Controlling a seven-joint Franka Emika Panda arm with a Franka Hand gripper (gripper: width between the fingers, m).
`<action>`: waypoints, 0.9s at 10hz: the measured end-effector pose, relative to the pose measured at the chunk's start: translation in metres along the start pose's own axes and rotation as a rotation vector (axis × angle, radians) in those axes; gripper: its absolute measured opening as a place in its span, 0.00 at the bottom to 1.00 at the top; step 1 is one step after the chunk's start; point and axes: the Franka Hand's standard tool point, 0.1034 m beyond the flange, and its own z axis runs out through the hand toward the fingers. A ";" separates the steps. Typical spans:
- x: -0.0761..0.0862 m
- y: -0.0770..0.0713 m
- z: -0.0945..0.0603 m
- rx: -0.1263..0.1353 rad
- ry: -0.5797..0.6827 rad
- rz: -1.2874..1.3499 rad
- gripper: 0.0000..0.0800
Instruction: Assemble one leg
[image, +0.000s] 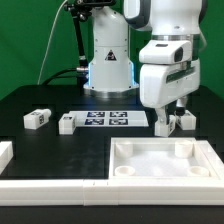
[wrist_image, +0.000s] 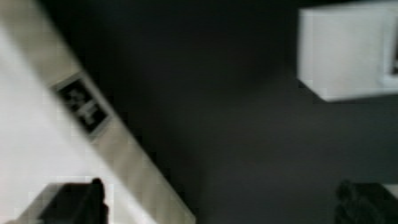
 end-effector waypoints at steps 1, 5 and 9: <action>0.000 -0.007 0.002 0.011 0.010 0.102 0.81; 0.002 -0.025 0.005 0.048 0.014 0.447 0.81; 0.003 -0.044 0.009 0.063 0.027 0.589 0.81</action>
Offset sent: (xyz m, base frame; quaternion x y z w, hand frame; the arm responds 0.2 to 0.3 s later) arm -0.0234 0.0175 0.0002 0.0100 0.0185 0.1785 0.9837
